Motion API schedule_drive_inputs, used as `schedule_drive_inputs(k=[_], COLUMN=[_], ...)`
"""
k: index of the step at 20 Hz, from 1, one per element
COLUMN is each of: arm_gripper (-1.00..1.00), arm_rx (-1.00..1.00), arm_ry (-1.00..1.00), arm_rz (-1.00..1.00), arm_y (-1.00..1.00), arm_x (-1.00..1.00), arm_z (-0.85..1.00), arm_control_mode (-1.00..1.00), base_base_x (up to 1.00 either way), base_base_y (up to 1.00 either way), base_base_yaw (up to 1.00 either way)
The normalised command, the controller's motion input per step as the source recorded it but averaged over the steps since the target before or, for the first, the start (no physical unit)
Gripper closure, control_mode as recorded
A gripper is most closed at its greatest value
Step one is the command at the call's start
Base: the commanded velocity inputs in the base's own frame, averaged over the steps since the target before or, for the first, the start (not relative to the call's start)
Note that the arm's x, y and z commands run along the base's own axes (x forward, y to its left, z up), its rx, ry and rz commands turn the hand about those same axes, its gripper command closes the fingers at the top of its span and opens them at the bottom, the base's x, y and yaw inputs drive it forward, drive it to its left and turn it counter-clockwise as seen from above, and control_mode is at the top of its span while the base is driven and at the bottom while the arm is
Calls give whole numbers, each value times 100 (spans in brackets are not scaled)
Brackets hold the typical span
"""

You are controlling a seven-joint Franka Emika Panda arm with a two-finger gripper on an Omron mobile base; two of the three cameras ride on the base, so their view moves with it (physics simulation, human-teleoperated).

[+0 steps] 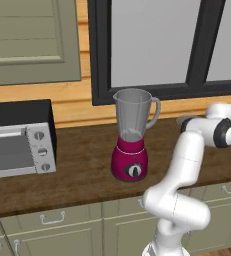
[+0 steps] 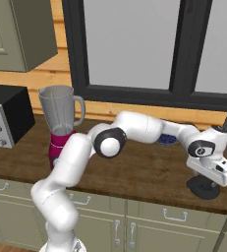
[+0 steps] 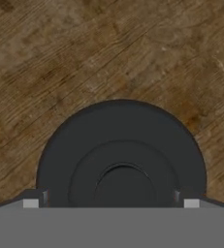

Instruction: Close the lid blender by securely placing the lid on top.

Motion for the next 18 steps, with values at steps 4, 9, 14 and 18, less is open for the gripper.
schedule_drive_inputs(k=[4,9,14,18], arm_gripper=[-100,-100,100,100], arm_rx=[2,1,0,0], arm_ry=[0,0,0,0], arm_rz=[7,5,3,1], arm_y=[0,0,14,53], arm_x=[0,0,-1,-4], arm_z=[-75,-70,-74,-93], arm_control_mode=[-100,-100,-100,-100], base_base_x=[0,0,0,0], base_base_y=[0,0,0,0], base_base_yaw=[0,0,0,0])
